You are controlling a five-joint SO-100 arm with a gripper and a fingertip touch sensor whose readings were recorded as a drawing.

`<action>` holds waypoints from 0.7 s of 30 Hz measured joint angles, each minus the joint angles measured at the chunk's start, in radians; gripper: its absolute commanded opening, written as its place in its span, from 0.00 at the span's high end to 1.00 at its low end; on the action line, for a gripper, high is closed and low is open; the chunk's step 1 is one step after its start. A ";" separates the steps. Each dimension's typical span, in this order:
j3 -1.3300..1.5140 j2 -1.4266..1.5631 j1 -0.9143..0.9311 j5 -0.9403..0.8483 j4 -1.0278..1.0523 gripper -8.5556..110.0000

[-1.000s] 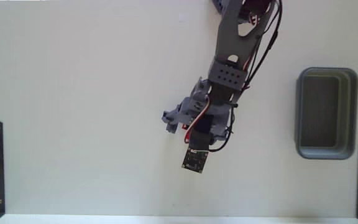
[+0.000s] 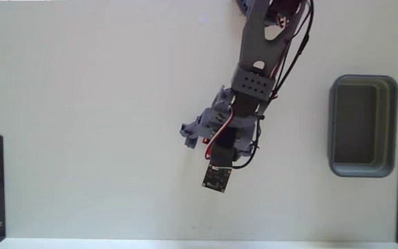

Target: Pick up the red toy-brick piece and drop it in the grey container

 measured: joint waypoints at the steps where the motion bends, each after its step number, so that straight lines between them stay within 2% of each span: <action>1: 0.000 0.000 0.000 0.000 0.000 0.09; 21: 0.000 0.000 0.000 0.000 0.000 0.14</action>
